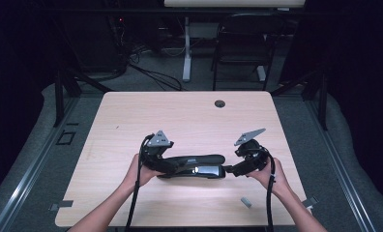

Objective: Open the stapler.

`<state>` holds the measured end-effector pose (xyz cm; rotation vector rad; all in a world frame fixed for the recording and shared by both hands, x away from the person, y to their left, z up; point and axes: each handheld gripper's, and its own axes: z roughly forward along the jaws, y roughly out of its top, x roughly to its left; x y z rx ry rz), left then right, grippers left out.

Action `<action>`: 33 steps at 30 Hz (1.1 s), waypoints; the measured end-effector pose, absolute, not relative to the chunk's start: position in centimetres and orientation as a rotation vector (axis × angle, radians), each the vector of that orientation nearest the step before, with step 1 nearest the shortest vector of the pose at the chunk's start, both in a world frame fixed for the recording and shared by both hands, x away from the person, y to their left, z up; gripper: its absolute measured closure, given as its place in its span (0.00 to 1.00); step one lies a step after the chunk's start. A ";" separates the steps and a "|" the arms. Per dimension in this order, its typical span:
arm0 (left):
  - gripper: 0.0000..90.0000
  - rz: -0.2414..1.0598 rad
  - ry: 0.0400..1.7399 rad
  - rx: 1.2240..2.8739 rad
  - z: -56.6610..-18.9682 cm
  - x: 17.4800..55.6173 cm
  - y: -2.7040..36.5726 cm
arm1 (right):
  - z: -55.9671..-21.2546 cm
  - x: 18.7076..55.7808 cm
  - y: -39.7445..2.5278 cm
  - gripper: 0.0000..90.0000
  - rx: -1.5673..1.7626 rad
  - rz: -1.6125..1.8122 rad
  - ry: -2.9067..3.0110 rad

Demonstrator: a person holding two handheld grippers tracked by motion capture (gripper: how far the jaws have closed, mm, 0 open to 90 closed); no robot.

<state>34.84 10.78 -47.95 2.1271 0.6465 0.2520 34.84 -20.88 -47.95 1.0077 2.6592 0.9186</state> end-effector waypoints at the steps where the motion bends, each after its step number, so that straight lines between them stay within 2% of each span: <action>1: 0.27 0.262 0.630 2.114 -47.7 34.5 10.5 | -48.0 34.7 -20.9 0.28 1.011 0.911 2.664; 4: 0.37 0.271 0.613 2.108 -47.5 34.0 10.1 | -48.0 34.5 -21.0 0.34 1.009 0.907 2.669; 5: 0.37 0.267 0.603 2.104 -47.5 33.7 9.8 | -48.0 34.3 -21.0 0.36 1.012 0.901 2.670; 9: 0.46 0.238 0.553 2.128 -47.7 33.0 8.7 | -48.7 33.7 -21.0 0.60 0.982 0.819 2.713; 10: 0.46 0.232 0.544 2.130 -47.8 32.9 8.5 | -48.7 33.7 -21.0 0.60 0.982 0.819 2.713; 13: 0.52 0.215 0.516 2.138 -48.2 32.5 7.7 | -48.8 33.7 -20.8 0.69 0.974 0.810 2.725; 17: 0.66 0.215 0.523 2.153 -49.1 32.3 7.1 | -49.4 33.6 -20.4 0.80 0.961 0.811 2.734; 19: 0.68 0.211 0.516 2.164 -49.2 32.2 6.9 | -49.4 33.6 -20.3 0.81 0.958 0.802 2.738; 21: 0.77 0.215 0.509 2.169 -49.5 32.0 6.5 | -49.7 33.6 -20.0 0.87 0.930 0.809 2.733; 23: 0.81 0.221 0.508 2.170 -49.7 31.9 6.2 | -49.9 33.5 -19.8 0.92 0.915 0.825 2.722; 25: 0.84 0.231 0.514 2.181 -50.2 31.7 5.7 | -50.0 33.5 -19.8 0.93 0.899 0.821 2.725; 27: 0.92 0.246 0.529 2.188 -50.7 31.6 5.3 | -50.3 33.4 -19.6 0.96 0.887 0.819 2.699; 28: 0.92 0.247 0.531 2.186 -50.9 31.5 5.2 | -50.3 33.4 -19.6 0.96 0.887 0.819 2.699; 29: 0.97 0.261 0.545 2.182 -51.1 31.5 5.0 | -50.5 33.5 -19.5 0.96 0.892 0.830 2.689; 33: 1.00 0.265 0.574 2.177 -52.0 31.6 4.3 | -50.8 33.6 -19.4 0.97 0.891 0.828 2.685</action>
